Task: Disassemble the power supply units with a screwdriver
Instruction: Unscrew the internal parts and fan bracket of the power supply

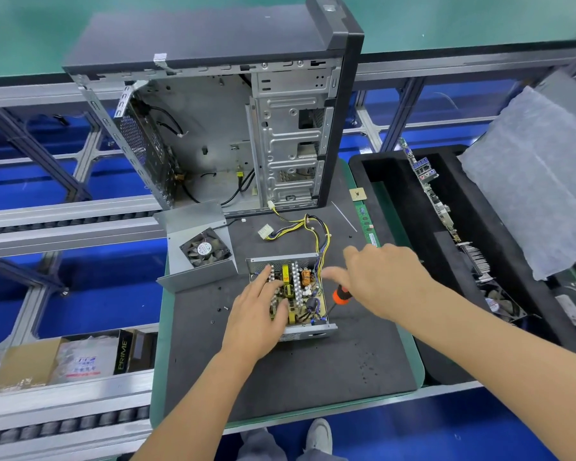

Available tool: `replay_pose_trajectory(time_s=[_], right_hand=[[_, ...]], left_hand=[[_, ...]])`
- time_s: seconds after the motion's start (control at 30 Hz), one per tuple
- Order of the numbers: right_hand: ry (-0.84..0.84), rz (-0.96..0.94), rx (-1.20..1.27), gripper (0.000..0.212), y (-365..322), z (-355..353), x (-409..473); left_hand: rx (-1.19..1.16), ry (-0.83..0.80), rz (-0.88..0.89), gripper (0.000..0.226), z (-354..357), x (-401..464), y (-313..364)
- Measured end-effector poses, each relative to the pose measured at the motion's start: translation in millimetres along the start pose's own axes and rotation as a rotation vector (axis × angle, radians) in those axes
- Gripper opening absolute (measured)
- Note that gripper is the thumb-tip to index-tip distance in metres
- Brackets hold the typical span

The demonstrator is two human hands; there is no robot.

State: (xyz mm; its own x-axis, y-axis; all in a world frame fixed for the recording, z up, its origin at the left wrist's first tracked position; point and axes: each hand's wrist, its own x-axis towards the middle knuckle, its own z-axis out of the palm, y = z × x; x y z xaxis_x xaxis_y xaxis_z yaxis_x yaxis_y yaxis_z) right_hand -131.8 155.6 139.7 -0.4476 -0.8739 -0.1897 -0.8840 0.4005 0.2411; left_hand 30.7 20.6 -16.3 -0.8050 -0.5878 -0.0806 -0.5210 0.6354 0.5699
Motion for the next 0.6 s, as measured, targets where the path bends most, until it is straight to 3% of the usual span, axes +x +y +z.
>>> replay_pose_trajectory(time_s=[0.07,0.17,0.23,0.3,0.33,0.43,0.6], right_hand=[[-0.053,-0.049,0.166,0.027,4.9,2.6,0.4],[-0.069,-0.062,0.364,0.04,8.5,3.6,-1.2],[-0.079,0.0,0.217,0.052,8.3,2.9,-2.9],[-0.027,-0.064,-0.018,0.037,9.4,7.7,-1.4],[-0.001,-0.072,0.011,0.031,10.2,9.6,-1.4],[0.037,-0.132,0.261,0.025,11.3,13.1,0.8],[-0.07,-0.11,0.671,0.033,14.5,9.0,3.3]], left_hand=[[-0.006,0.001,-0.003,0.041,0.2,0.1,0.5],[-0.004,-0.003,-0.003,0.041,0.0,0.6,1.3],[0.002,-0.006,0.001,0.041,0.1,0.9,0.9],[0.003,-0.003,0.001,0.041,0.5,0.5,0.3],[0.001,-0.001,0.001,0.041,0.7,0.3,0.1],[-0.011,0.005,-0.003,0.04,1.3,0.7,-0.2],[-0.003,0.001,-0.004,0.041,1.5,0.4,-0.7]])
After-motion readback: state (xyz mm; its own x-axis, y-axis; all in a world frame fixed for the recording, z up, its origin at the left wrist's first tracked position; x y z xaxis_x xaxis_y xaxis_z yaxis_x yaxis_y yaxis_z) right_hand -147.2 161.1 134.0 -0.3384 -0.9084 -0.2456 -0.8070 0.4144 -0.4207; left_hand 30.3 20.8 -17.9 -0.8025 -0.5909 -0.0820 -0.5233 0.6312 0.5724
